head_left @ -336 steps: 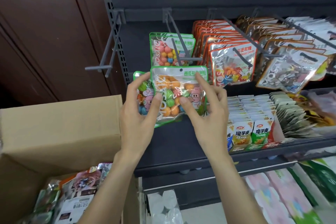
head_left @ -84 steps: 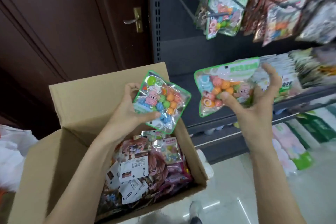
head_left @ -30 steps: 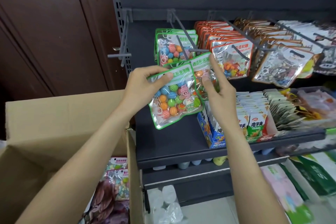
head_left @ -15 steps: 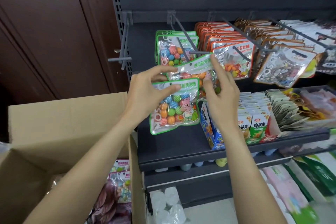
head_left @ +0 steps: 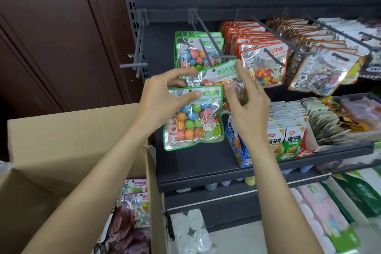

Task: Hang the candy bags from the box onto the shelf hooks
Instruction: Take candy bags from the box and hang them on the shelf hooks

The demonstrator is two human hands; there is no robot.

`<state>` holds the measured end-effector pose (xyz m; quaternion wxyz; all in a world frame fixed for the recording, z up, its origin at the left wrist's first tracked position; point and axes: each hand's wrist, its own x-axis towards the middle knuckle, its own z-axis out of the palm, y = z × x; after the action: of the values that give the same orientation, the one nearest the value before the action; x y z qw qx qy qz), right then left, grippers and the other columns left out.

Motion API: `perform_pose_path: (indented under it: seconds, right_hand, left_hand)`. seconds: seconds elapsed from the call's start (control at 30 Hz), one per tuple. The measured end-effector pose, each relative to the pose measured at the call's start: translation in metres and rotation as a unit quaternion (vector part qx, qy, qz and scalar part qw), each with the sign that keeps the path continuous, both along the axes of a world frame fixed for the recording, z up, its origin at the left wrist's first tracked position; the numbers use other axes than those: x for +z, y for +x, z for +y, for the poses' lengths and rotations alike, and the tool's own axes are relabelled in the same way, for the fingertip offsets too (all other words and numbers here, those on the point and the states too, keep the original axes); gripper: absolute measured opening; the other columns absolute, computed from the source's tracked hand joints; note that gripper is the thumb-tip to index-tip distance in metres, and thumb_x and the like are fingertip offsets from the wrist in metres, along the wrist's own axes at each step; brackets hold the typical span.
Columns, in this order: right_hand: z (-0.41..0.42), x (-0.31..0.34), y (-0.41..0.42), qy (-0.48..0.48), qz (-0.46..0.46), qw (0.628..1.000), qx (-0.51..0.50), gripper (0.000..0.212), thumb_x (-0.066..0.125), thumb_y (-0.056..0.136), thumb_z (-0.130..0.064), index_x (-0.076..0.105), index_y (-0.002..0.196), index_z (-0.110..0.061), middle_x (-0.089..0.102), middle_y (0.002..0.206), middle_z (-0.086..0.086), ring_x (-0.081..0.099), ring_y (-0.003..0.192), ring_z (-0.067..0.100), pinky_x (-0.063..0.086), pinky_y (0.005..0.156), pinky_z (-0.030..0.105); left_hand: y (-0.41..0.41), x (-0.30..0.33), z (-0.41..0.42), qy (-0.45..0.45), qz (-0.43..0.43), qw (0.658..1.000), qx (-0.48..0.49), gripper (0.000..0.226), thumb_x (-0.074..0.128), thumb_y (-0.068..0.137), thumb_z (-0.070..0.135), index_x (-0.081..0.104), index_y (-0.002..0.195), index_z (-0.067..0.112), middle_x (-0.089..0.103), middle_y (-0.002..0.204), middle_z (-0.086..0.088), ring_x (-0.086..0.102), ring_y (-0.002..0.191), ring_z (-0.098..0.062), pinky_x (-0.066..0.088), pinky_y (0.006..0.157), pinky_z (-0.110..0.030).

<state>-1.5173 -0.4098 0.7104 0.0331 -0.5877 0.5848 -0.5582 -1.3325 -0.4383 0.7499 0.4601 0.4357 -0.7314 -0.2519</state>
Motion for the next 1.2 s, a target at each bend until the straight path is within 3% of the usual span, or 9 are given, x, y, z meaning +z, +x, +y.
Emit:
perform_pose_path:
  seconds: [0.3,0.43,0.6,0.7,0.83,0.9,0.97,1.07,1.2]
  right_hand:
    - [0.0,0.0,0.001,0.007,-0.002,1.0,-0.021,0.047,0.054,0.098,-0.032,0.044,0.144,-0.029,0.058,0.13,0.005,0.042,0.106,-0.006,0.024,0.084,-0.006]
    - [-0.017,0.005,0.005,0.041,0.109,0.991,-0.061,0.055,0.053,0.098,-0.035,0.036,0.149,-0.024,0.061,0.109,0.011,0.054,0.101,0.024,0.033,0.072,0.026]
    - [-0.064,0.015,0.007,0.119,0.205,0.966,-0.1,0.061,0.056,0.096,-0.038,0.035,0.147,-0.01,0.061,0.106,0.013,0.06,0.095,0.029,0.039,0.07,0.032]
    - [-0.088,0.016,0.016,0.105,0.189,0.971,-0.103,0.06,0.061,0.095,-0.034,0.04,0.143,-0.005,0.066,0.097,0.014,0.065,0.088,0.03,0.048,0.073,0.038]
    - [-0.076,0.015,0.013,0.123,0.127,0.983,-0.057,0.044,0.055,0.098,-0.033,0.052,0.133,-0.006,0.063,0.107,0.014,0.062,0.098,0.029,0.046,0.078,0.036]
    - [-0.037,0.013,0.011,0.074,-0.002,0.997,0.015,0.04,0.052,0.099,-0.032,0.053,0.135,-0.014,0.061,0.121,0.006,0.059,0.108,0.015,0.046,0.087,0.025]
    - [0.009,0.015,0.013,0.045,-0.186,0.973,0.131,0.037,0.053,0.097,-0.03,0.056,0.132,-0.018,0.062,0.124,-0.005,0.058,0.111,-0.001,0.045,0.09,0.013]
    - [0.038,0.01,0.014,0.046,-0.299,0.929,0.212,0.036,0.06,0.088,-0.027,0.059,0.123,-0.019,0.069,0.11,-0.006,0.065,0.103,0.002,0.051,0.083,0.016]
    - [0.025,0.011,0.014,-0.021,-0.366,0.921,0.128,0.006,0.063,0.091,-0.011,0.065,0.094,-0.016,0.07,0.082,-0.01,0.065,0.08,0.003,0.051,0.071,0.019]
  left_hand:
    - [-0.002,0.001,-0.003,-0.025,-0.013,1.0,-0.008,0.04,0.082,0.073,0.03,0.066,0.11,0.038,0.071,0.089,0.007,0.065,0.086,0.001,0.052,0.087,-0.025]
    - [-0.005,-0.002,-0.024,-0.047,-0.022,0.998,0.017,0.043,0.08,0.076,0.024,0.065,0.114,0.035,0.069,0.099,0.013,0.062,0.091,0.002,0.049,0.09,-0.021]
    - [-0.005,-0.008,-0.044,-0.098,-0.028,0.991,0.086,0.053,0.079,0.076,0.014,0.059,0.123,0.031,0.064,0.109,0.012,0.06,0.085,0.003,0.046,0.081,-0.008]
    - [0.002,-0.014,-0.039,-0.085,-0.019,0.991,0.097,0.04,0.079,0.076,0.012,0.064,0.112,0.023,0.064,0.089,0.016,0.06,0.078,0.006,0.049,0.079,-0.011]
    - [0.009,-0.012,-0.024,-0.06,-0.005,0.998,0.028,0.023,0.081,0.074,0.013,0.069,0.09,0.025,0.068,0.082,0.019,0.066,0.079,0.005,0.052,0.079,-0.015]
    - [0.01,-0.003,-0.016,-0.053,-0.005,0.998,-0.03,0.022,0.082,0.072,0.014,0.07,0.086,0.026,0.07,0.081,0.017,0.067,0.079,0.002,0.05,0.077,-0.013]
    - [0.005,0.006,-0.009,-0.042,0.004,0.996,-0.074,0.021,0.082,0.071,0.016,0.07,0.084,0.027,0.071,0.079,0.019,0.067,0.08,0.002,0.048,0.076,-0.011]
    - [-0.012,0.016,-0.002,-0.002,0.037,0.992,-0.122,0.02,0.081,0.072,0.016,0.07,0.085,0.027,0.071,0.081,0.023,0.066,0.081,0.004,0.048,0.074,-0.011]
    - [-0.03,0.014,0.003,0.033,0.118,0.985,-0.123,0.019,0.078,0.077,0.013,0.071,0.087,0.027,0.072,0.086,0.018,0.067,0.089,-0.001,0.053,0.081,-0.023]
